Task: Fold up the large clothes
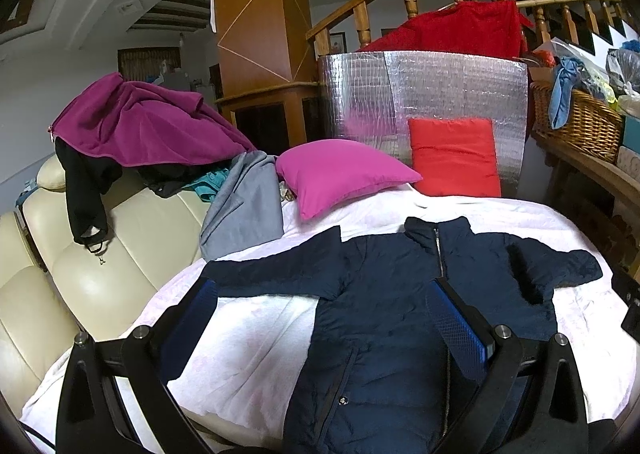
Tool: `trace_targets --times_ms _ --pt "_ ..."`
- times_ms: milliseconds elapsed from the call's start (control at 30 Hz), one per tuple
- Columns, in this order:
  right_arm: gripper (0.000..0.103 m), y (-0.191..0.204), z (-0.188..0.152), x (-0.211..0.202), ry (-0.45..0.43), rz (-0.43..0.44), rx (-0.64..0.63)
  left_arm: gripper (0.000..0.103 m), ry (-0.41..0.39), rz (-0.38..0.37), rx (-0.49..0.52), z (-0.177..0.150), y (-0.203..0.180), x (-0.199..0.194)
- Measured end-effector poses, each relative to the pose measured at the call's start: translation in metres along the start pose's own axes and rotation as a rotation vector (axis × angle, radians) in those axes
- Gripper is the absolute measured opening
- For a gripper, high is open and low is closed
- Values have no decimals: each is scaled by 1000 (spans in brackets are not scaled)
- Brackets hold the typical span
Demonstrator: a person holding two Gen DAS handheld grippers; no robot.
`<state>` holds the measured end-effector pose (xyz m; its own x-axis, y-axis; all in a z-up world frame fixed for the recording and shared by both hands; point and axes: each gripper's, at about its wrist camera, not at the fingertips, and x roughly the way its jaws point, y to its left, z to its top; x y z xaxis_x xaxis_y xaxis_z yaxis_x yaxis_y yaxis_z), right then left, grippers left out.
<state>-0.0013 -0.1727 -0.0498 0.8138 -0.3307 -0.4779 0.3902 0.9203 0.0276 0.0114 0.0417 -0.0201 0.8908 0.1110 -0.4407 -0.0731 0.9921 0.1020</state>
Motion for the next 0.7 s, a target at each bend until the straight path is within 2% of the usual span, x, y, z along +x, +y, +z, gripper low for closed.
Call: trace_targets --times_ms 333,500,600,700 --pt "103 -11 15 41 23 -39 31 103 28 8 1 3 -8 27" --pt "103 -25 23 78 49 -57 74 103 55 11 11 5 -17 48" --pt "103 -41 26 108 72 -35 127 103 73 7 15 5 -27 67" --pt "103 -68 22 153 113 59 191 103 103 2 24 2 -42 93"
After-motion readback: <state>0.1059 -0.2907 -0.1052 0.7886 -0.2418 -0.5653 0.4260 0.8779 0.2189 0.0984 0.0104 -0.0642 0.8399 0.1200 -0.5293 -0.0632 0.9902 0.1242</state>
